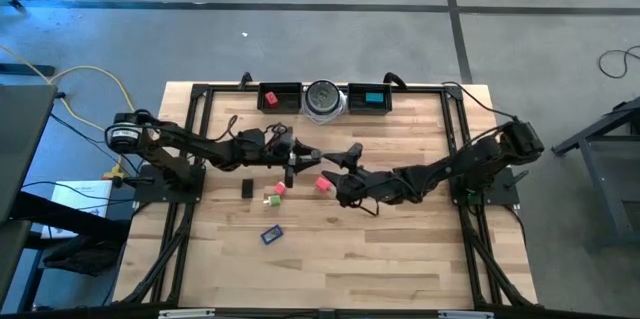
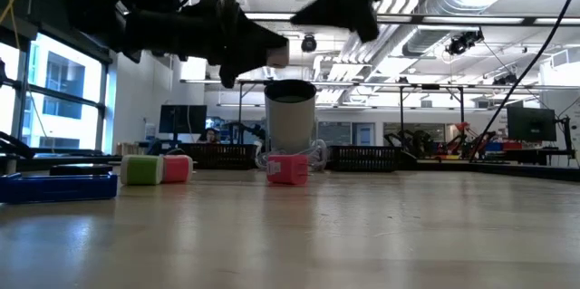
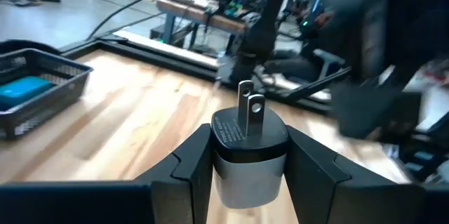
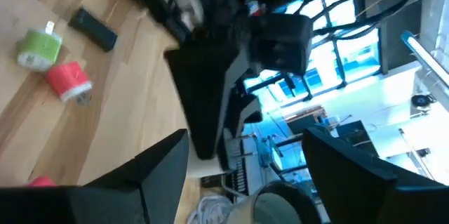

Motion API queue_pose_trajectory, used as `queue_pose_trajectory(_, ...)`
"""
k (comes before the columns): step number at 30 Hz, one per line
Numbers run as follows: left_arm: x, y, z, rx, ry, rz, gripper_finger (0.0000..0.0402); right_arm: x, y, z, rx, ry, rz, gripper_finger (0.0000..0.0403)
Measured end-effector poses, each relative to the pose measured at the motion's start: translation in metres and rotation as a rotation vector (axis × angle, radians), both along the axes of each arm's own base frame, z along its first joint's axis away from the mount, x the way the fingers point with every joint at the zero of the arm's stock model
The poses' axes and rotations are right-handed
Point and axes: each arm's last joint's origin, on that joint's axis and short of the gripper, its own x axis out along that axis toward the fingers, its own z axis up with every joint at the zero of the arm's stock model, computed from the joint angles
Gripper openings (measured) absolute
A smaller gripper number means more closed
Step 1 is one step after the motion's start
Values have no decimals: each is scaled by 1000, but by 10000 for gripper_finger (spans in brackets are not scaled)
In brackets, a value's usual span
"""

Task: Pick & Place Office items
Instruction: Put the white charger adapter into the left black basket

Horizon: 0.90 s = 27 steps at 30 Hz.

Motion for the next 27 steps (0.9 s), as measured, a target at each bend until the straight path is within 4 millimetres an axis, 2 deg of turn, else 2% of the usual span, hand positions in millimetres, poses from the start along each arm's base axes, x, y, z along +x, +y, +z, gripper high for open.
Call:
queue_pose_trajectory(10,-30,8,28,183,117,98,132,-31,9,30,100,-23,4,265)
queue_pose_trajectory(20,-87,1,65,249,166,142,132,-79,-1,55,291,-28,-57,265)
queue_pose_trajectory(24,-107,-1,68,250,199,167,132,-101,-9,58,373,-54,-85,265)
queue_pose_trajectory(27,-118,-3,61,249,192,172,132,-116,-14,53,420,-75,-99,265)
